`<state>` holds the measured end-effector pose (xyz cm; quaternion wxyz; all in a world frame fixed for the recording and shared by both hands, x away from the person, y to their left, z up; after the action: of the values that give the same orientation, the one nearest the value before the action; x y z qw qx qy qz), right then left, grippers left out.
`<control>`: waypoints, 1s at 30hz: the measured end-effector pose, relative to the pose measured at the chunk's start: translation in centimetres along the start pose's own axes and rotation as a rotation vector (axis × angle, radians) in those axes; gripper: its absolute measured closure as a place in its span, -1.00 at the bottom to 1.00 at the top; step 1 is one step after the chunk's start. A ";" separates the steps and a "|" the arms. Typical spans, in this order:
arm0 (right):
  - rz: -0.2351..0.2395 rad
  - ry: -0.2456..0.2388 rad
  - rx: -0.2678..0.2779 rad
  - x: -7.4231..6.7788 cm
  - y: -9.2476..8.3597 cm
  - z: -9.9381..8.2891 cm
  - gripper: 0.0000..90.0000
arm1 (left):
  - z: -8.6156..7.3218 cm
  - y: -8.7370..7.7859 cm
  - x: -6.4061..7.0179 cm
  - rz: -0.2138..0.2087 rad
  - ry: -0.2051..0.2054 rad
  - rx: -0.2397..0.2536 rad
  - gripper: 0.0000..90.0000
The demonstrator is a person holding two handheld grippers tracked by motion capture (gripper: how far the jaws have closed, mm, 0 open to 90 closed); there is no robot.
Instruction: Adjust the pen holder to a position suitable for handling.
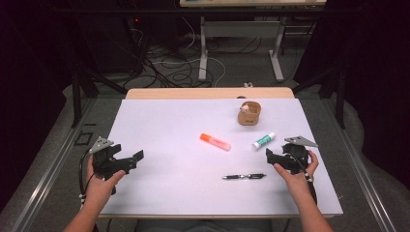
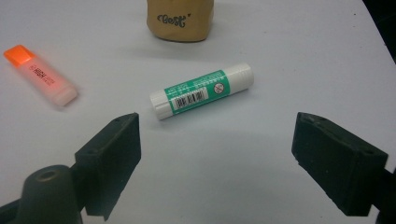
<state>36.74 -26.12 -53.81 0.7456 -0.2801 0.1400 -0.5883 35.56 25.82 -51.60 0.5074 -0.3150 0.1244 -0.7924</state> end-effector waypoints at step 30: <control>0.077 -0.136 0.017 -0.9 2.3 2.6 -0.42 | -0.5 -0.4 0.0 0.006 -0.002 0.004 -0.96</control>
<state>39.69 -24.31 -53.18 0.7776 -0.3074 0.0948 -0.5402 34.96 25.95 -51.75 0.5105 -0.3143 0.1235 -0.7908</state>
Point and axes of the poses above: each handheld gripper's, and its own axes: y roughly forward along the jaws, z roughly out of its top, x roughly to its right, the point moved 4 cm from there along y, roughly forward along the jaws, and after that the axes turned 12 degrees about -y, right-handed, at the moved point
